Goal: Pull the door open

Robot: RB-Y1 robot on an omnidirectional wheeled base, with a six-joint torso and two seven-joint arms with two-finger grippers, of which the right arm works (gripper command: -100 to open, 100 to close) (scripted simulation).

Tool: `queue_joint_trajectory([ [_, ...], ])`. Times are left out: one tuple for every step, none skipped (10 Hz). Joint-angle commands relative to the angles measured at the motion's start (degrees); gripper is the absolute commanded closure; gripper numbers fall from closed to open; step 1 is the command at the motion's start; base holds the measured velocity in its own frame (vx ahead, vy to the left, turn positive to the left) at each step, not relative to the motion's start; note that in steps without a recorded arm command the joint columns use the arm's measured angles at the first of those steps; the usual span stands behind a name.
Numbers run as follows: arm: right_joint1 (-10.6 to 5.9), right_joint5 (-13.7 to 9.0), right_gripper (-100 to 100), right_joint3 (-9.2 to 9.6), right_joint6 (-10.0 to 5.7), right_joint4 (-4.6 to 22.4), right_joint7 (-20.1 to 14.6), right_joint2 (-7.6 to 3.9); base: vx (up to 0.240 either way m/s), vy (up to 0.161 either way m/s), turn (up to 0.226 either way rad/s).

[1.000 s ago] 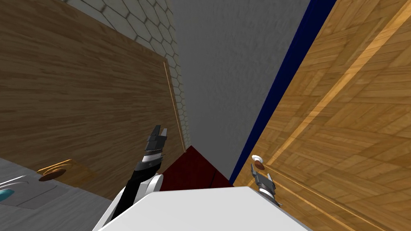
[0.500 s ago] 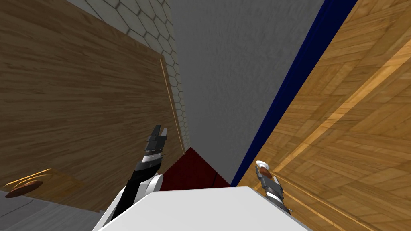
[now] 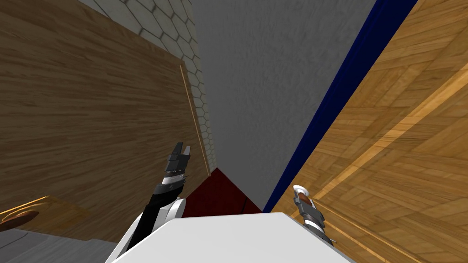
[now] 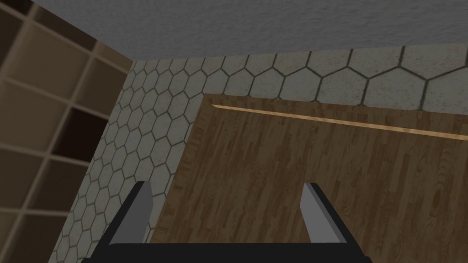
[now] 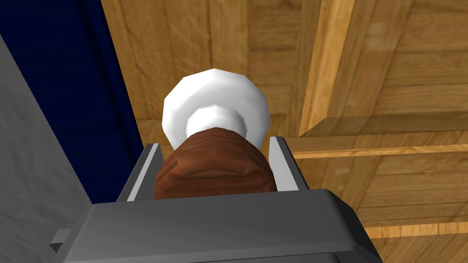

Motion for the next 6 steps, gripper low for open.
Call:
queue_joint_trajectory([
  [0.01, 0.02, 100, 0.07, 0.01, -0.05, -0.04, 0.08, -0.008, 0.002, 0.004],
  [0.01, 0.02, 100, 0.07, 0.01, -0.05, -0.04, 0.08, 0.0, 0.0, 0.0],
  [0.01, 0.02, 100, 0.07, 0.01, -0.05, -0.04, 0.08, 0.0, 0.0, 0.0],
  [0.31, 0.69, 100, 1.05, -0.15, -0.55, -0.48, -0.39, -0.111, 0.001, 0.047],
  [0.39, 0.87, 100, 1.32, -0.21, -0.7, -0.62, -0.5, -0.165, 0.007, 0.052],
  [0.57, 1.27, 100, 1.92, -0.35, -1.04, -0.92, -0.75, -0.182, 0.012, 0.052],
])
